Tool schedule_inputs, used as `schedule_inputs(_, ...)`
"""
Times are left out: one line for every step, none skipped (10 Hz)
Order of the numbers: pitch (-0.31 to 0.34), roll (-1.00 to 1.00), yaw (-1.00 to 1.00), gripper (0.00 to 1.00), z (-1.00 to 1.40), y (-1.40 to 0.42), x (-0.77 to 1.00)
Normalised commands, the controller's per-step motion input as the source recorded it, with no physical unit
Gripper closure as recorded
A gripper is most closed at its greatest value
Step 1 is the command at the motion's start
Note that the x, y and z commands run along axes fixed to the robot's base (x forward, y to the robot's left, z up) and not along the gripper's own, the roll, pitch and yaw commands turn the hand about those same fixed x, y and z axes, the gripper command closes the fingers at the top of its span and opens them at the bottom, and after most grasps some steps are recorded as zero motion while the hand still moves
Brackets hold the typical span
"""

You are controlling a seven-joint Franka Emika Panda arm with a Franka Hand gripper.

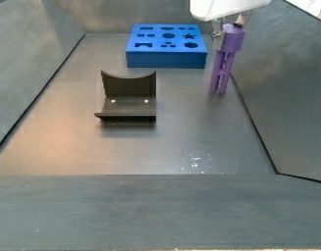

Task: Pick up the 3 prong object. Move up. Move to above the board. Insert the 3 prong object.
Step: Move up, then move to above the board.

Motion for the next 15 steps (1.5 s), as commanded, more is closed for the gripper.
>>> schedule_inputs(0.000,0.00,0.04,1.00,0.83,0.07,0.00)
schedule_inputs(0.008,-0.01,0.04,1.00,0.72,0.06,-0.02)
schedule_inputs(0.014,-0.02,0.03,1.00,0.64,0.04,-0.02)
schedule_inputs(0.033,-0.03,0.02,1.00,0.45,0.02,-0.01)
schedule_inputs(0.053,-0.04,0.02,1.00,0.25,0.01,0.00)
schedule_inputs(-0.041,0.25,0.33,1.00,1.00,0.09,0.21)
schedule_inputs(-0.039,0.25,0.32,1.00,1.00,0.10,0.22)
schedule_inputs(0.035,0.23,0.21,1.00,1.00,0.09,0.20)
schedule_inputs(0.044,0.21,0.16,1.00,1.00,0.08,0.19)
schedule_inputs(0.055,0.16,0.10,1.00,1.00,0.08,0.17)
schedule_inputs(0.061,0.12,0.07,1.00,1.00,0.07,0.16)
schedule_inputs(0.071,0.10,0.05,1.00,1.00,0.06,0.13)
schedule_inputs(0.075,0.08,0.03,1.00,0.99,0.06,0.11)
schedule_inputs(0.077,0.08,0.03,1.00,0.83,0.04,0.08)
schedule_inputs(0.080,0.07,0.02,1.00,0.72,0.04,0.06)
